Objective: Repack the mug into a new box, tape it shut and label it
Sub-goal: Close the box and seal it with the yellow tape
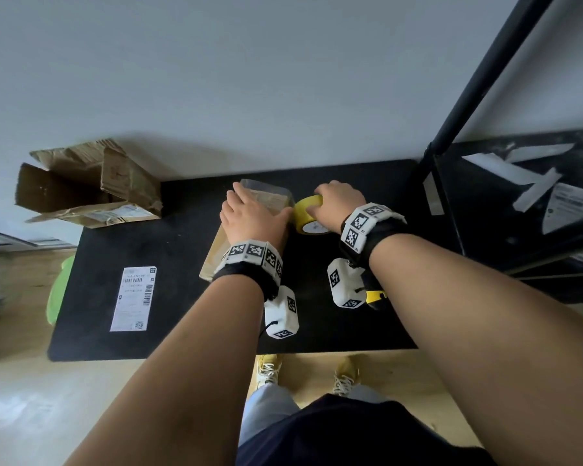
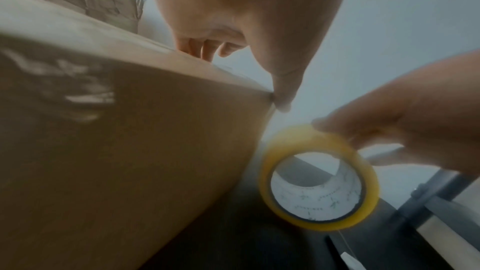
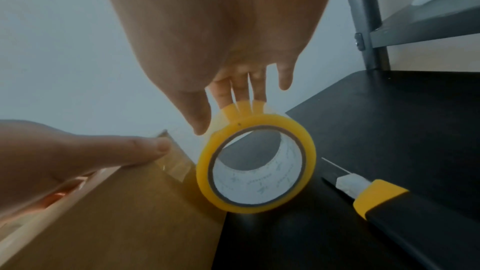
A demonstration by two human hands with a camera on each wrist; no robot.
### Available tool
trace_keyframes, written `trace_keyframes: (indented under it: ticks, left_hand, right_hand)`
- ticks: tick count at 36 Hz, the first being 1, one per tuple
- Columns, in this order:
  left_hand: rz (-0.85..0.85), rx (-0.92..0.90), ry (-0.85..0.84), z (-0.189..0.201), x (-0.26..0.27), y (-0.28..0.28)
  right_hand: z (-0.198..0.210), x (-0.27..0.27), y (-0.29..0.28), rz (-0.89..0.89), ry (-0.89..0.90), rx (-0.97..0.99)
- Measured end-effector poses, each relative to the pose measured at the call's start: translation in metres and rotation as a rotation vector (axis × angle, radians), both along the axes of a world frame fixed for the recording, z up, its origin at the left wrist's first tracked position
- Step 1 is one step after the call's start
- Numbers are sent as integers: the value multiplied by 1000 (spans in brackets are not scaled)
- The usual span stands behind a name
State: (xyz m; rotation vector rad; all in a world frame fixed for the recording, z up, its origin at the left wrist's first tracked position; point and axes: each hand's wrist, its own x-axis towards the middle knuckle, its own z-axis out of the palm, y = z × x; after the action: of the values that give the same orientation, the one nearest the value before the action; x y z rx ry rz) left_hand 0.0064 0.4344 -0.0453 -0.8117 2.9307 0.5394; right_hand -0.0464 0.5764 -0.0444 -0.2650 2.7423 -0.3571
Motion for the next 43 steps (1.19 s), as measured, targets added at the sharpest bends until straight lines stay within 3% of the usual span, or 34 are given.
trace_keyframes:
  ticks: [9,17,29,34,43]
  left_hand:
    - [-26,-96,2,-2,-1,2]
    - [-47,-130,-9,-3,-4,3]
    - [-37,-115,9,-4,-4,4]
    - [-40,-100,-2,-1,-3,3]
    - [-55,-14,-5,2,-1,-8]
  right_hand:
    - [-3,1,-3,-55,-67,-52]
    - [-1,0,7,58,119,59]
    - [-11,15,30,-113,222,39]
    - [-25,24,35,-108,148,77]
    - [-15,21,26,-60,-252,223]
